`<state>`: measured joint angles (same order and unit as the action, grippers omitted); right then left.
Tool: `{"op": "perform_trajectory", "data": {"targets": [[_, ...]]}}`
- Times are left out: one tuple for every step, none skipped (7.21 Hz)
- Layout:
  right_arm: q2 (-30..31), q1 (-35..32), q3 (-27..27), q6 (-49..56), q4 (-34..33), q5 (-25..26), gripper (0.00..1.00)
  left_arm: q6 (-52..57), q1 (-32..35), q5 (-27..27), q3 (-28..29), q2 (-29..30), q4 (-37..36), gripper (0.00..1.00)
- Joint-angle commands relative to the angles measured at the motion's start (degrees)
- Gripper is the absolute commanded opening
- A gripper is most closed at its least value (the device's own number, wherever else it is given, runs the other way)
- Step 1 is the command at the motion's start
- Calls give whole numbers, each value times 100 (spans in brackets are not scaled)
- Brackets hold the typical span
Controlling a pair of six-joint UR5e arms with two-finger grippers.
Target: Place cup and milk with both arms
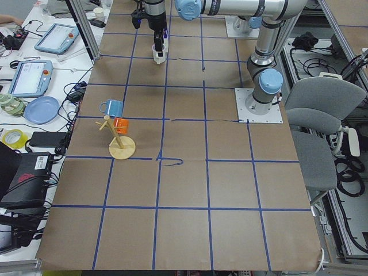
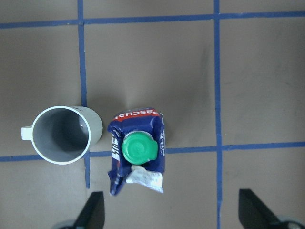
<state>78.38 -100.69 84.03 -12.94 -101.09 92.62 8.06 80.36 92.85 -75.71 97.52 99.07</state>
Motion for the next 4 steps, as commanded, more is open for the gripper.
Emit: {"op": "perform_trajectory", "data": {"targets": [[832,425,-98,150,1069,72,100,-67,32,5,13,-109,24,100],[1167,602,-80,403,1466,63,100,-128,102,5,21,-188,24,100],[1284,603,50,928,1557,45,100,-173,242,5,-40,-259,51,100],[1433,603,260,1142,1462,19,100,-251,348,-4,-92,-312,60,100]]}}
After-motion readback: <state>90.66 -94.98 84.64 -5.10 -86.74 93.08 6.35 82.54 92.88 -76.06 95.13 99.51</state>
